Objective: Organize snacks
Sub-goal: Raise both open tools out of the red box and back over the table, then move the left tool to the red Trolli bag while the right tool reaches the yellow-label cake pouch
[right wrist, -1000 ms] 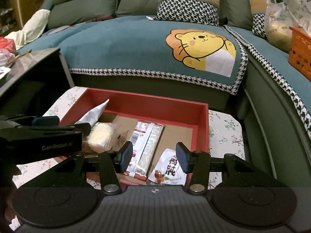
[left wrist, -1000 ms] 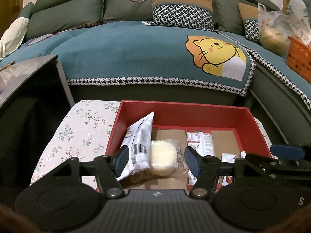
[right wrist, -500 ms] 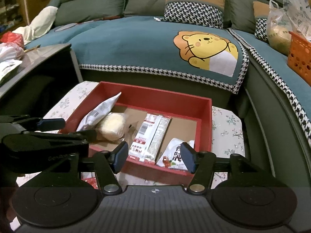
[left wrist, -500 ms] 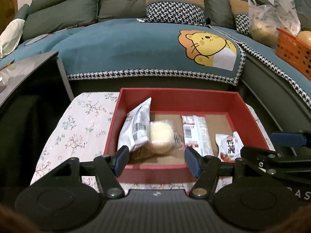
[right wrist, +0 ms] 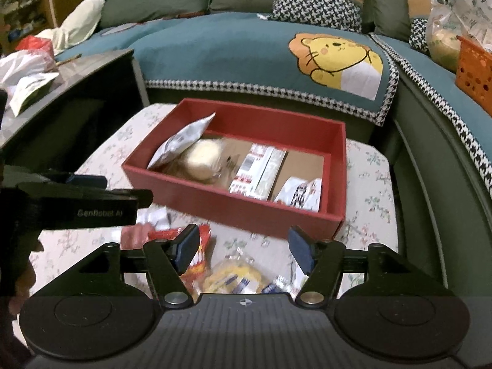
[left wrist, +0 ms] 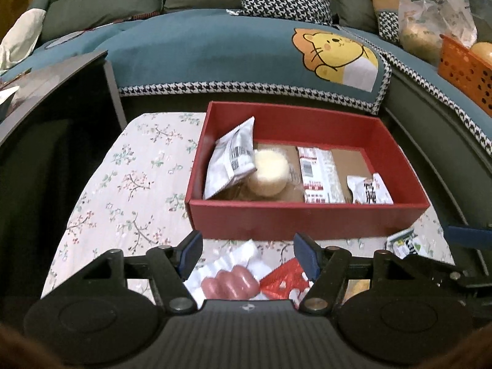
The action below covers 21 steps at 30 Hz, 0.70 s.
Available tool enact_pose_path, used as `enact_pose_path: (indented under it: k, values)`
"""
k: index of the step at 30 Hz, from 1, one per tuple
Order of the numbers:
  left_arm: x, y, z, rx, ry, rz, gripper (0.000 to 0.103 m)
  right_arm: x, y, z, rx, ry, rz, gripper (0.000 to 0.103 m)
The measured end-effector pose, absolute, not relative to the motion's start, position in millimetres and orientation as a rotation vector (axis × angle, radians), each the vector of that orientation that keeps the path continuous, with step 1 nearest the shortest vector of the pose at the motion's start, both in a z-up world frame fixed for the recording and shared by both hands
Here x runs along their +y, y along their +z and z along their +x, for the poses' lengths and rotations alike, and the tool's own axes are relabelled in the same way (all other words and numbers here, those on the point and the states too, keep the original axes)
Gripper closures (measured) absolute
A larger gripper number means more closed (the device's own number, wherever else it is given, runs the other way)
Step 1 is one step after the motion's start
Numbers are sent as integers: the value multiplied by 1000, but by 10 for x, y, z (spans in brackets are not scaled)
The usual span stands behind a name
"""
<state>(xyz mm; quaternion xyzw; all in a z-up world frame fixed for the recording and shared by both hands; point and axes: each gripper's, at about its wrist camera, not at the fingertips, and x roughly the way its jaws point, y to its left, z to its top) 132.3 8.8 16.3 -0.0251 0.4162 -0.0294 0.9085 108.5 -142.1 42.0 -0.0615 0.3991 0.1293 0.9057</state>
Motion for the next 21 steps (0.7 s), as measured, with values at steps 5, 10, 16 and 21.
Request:
enact_pose_path:
  k: [5, 10, 16, 21]
  values:
    - [107, 99, 1303, 894, -83, -68, 0, -1416, 332, 959, 862, 282, -132, 31]
    - [0, 31, 1256, 938, -146, -78, 0, -1496, 238, 863, 898, 278, -144, 30]
    - [-82, 6, 1236, 956, -171, -81, 0, -1772, 181, 926, 935, 227, -84, 30]
    - [-47, 6, 1261, 961, -157, -112, 0, -1777, 118, 993, 988, 241, -7, 29]
